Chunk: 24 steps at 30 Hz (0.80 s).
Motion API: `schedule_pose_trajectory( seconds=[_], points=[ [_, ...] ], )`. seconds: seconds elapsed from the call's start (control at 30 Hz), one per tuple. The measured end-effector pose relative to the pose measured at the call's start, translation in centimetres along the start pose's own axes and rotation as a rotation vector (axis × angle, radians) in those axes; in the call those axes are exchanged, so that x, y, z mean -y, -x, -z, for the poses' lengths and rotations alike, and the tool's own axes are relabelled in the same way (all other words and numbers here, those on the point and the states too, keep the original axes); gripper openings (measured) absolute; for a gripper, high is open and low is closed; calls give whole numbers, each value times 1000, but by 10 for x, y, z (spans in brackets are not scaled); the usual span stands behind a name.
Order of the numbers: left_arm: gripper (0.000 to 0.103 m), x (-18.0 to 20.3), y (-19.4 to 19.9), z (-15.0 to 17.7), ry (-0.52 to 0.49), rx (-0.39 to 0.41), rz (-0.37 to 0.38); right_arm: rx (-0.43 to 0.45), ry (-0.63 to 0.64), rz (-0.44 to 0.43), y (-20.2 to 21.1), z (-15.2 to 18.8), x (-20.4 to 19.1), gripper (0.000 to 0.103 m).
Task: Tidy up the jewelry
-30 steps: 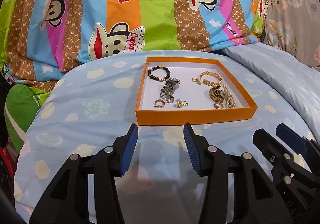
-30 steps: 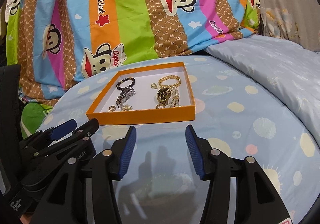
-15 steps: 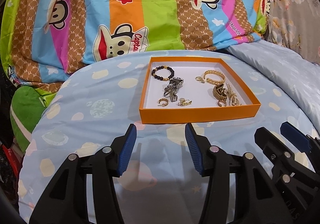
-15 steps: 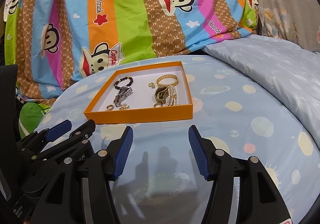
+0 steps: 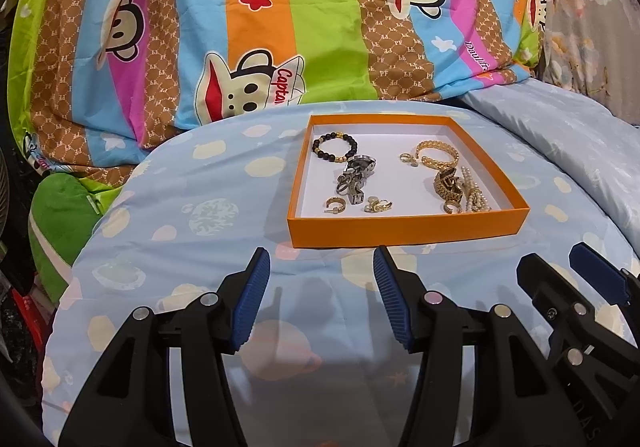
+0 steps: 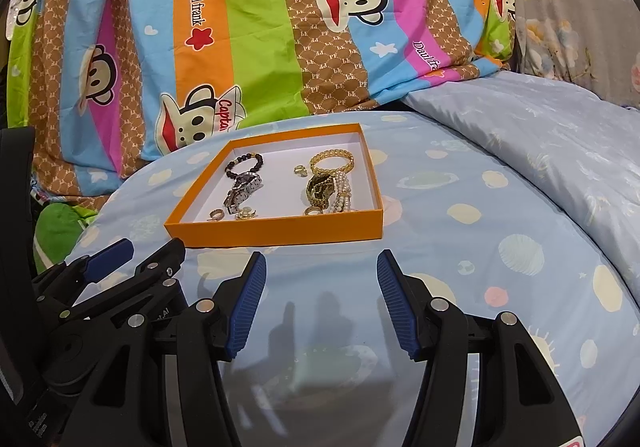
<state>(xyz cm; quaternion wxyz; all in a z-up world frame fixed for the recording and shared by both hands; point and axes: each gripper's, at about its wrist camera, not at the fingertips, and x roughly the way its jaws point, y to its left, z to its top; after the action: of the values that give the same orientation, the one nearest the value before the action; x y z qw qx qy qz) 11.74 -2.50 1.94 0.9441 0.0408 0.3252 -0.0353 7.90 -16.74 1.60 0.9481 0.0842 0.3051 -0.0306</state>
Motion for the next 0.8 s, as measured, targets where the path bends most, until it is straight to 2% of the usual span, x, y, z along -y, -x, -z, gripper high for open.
schedule_pose_trajectory(
  seconds=[0.13,0.8],
  points=[
    [57,0,0,0,3,2,-12,4,0,3,2,0,1,58],
    [57,0,4,-2,-3,9,-11,7,-2,16,4,-1,2,58]
  ],
)
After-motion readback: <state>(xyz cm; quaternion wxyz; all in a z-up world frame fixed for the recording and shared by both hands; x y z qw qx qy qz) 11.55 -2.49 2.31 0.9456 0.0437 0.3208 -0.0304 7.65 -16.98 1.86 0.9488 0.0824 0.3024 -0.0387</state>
